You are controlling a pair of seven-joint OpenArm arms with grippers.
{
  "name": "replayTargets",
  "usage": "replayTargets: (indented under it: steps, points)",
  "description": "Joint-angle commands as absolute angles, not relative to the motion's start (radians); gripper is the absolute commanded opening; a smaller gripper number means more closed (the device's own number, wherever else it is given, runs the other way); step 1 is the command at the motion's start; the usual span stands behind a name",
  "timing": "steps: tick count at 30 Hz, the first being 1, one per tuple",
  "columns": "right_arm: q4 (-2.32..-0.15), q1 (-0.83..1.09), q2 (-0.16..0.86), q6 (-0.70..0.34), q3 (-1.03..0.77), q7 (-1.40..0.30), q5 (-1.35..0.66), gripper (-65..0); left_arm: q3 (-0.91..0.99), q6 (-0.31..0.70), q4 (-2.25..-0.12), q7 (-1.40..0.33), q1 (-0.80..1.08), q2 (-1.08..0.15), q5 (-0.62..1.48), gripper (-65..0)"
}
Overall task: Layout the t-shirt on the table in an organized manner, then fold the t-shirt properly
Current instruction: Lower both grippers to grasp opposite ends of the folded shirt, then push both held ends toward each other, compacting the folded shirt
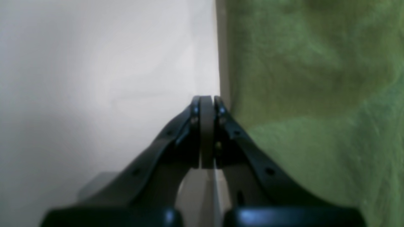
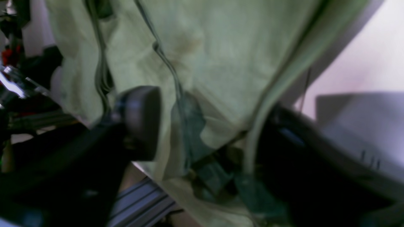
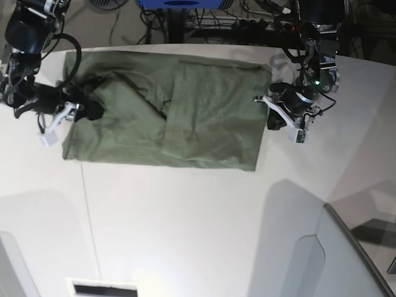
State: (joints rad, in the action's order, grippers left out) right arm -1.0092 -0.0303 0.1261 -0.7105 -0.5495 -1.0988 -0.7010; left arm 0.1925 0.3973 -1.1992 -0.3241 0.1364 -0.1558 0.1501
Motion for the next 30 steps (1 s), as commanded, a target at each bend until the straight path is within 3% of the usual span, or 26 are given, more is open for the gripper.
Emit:
replayTargets:
  steps: [1,5,8,13,17,24,30]
  points:
    - [-1.009,-0.024,0.131,-0.698,-0.545,-1.135,-0.659,-36.9,0.186,0.401,-1.193,-0.380,0.143,-0.156,0.125,-65.0]
    - [-1.009,-0.027,0.130,-0.698,-0.547,-1.096,-0.659,-53.6,0.186,0.401,-1.193,-0.380,0.148,-0.142,0.125,-65.0]
    - [-1.009,-0.027,0.130,-0.698,-0.549,-1.061,-0.661,-62.0,0.185,0.401,-1.193,-0.381,0.153,-0.137,0.125,-65.0]
    - [-1.017,-0.027,0.140,-0.698,-0.553,-1.040,-0.659,-63.5,0.084,0.398,-1.193,-0.384,0.154,-0.140,0.125,-65.0]
    - [-1.033,-0.022,0.163,-0.698,-0.547,-1.040,-0.661,-63.6,0.033,0.340,-1.193,-0.381,0.153,-0.136,0.125,-65.0]
    - [-1.279,0.036,0.160,-0.698,-0.545,-1.084,-0.659,-63.6,-0.065,0.329,-1.198,-0.383,0.131,-0.136,0.133,-65.0]
    - [-1.423,0.042,0.159,-0.595,-0.495,-1.136,-0.659,-63.6,-0.137,0.329,-1.194,-0.384,0.114,-0.111,0.131,-65.0]
